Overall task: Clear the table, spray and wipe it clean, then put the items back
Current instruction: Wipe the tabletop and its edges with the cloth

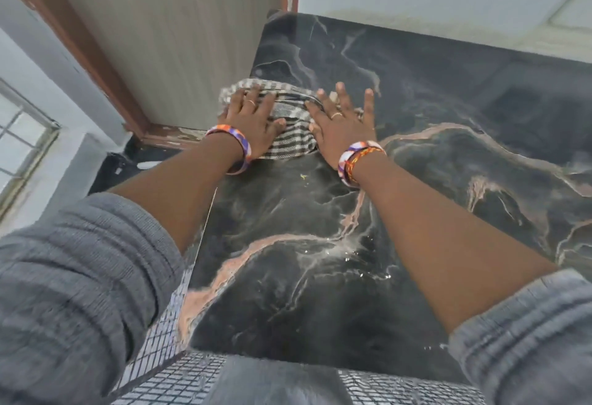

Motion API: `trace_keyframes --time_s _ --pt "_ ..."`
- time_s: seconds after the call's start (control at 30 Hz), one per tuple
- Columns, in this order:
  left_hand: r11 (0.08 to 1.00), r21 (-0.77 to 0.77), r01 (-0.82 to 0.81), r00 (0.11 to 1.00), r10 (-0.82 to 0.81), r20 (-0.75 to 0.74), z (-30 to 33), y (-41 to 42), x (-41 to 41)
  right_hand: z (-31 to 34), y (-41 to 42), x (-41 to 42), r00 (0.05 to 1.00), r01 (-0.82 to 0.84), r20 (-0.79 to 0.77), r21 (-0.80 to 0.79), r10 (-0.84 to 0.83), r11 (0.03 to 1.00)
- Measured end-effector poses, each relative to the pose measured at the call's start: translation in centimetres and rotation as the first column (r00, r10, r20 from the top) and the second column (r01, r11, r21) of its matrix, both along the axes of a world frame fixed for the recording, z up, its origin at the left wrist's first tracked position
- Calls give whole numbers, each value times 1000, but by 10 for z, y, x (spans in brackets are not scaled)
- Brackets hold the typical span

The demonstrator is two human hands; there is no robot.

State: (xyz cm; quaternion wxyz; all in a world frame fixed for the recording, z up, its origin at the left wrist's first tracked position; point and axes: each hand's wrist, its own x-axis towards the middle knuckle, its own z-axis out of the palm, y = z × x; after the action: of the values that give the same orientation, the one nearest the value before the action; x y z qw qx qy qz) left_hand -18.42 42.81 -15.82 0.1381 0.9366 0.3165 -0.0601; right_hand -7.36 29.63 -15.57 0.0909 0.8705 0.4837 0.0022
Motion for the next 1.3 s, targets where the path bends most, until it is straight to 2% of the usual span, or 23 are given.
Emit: trace_keyframes --time_s 0.17,0.3,0.47,0.53,0.7,0.93,1.07,1.13,1.2,1.23,1.3 --pt "997 38 -65 997 66 -29 0 -48 -41 9 -34 -10 956 -178 -237 -8 171 984" --pt "998 55 -31 997 34 -67 1 -94 -64 8 -84 -27 920 -149 -362 23 147 989" --pt "996 32 84 994 -82 -76 3 -155 -83 9 -153 -58 932 -18 -360 43 33 999" --pt "990 26 141 988 -139 -73 4 -175 -94 5 -180 -75 928 94 -368 71 -61 993" --pt "965 47 259 966 -258 -25 3 -192 -131 -4 -213 -149 900 323 -365 186 -240 928" --pt "963 109 247 961 -258 100 -8 -175 -180 -12 -191 -241 861 484 -315 269 -399 833" --pt "984 128 128 964 -153 215 -14 -153 -209 -18 -158 -278 860 489 -322 301 -396 818" --pt "999 -5 49 925 -43 378 -22 -143 -226 -20 -142 -293 879 450 -315 306 -357 839" --pt "961 -278 12 832 145 536 -26 -137 -237 -24 -127 -304 896 417 -302 323 -325 850" --pt "922 -387 -9 798 240 553 -27 -135 -240 -27 -122 -307 905 401 -288 339 -312 851" --pt "878 -477 -46 779 330 533 -27 -137 -242 -34 -118 -310 932 353 -231 392 -281 849"
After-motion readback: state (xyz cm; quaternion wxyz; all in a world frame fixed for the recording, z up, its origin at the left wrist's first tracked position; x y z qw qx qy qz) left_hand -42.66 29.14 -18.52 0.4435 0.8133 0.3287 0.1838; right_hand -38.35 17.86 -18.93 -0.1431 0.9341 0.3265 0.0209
